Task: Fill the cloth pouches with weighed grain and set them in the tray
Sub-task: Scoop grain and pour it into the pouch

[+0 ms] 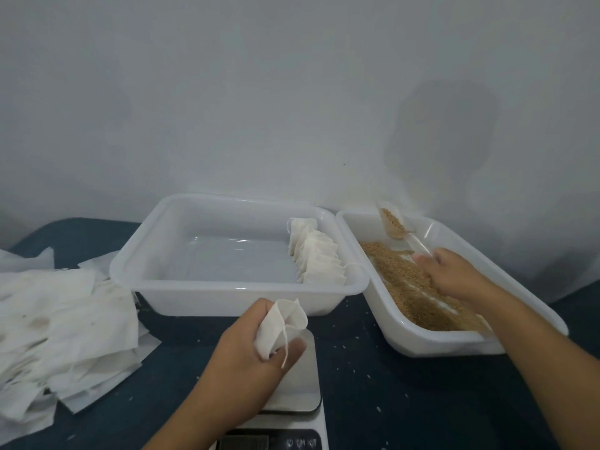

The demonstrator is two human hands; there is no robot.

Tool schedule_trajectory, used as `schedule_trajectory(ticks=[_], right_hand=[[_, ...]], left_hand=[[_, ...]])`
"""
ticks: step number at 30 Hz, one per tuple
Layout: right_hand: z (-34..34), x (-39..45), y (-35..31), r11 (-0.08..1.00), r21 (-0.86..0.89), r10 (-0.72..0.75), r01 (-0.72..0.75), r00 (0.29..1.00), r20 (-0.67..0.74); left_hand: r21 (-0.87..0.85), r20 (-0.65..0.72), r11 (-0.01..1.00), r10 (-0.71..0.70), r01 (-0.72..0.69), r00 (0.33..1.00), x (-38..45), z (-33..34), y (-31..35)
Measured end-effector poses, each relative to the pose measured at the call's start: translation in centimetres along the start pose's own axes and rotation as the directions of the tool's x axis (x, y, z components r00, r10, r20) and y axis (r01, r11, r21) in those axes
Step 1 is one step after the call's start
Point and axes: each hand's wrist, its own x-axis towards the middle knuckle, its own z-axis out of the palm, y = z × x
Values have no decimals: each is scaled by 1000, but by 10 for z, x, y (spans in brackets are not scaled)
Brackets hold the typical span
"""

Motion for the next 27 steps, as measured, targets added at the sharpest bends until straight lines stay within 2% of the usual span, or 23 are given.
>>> schedule_trajectory(ticks=[8,13,16,20,27], right_hand=[[-22,-80,-45,980,124,-148,155,987,-65],[-27,-127,-76,957,207,-225,201,969,99],[-30,-143,-92,954,119,-294,275,933,207],[-34,-153,-106,950,15,-300,313,895,331],[-41,-156,-124,922,-111,-305,370,874,379]], left_hand=[[-72,-94,993,-104,98,990,10,-9,-11],[-20,-136,996,-91,89,986,13,-18,-15],[7,-159,997,-72,74,985,14,-22,-17],[41,-161,997,-52,59,986,15,-25,-20],[45,-138,999,-20,26,990,17,-25,-25]])
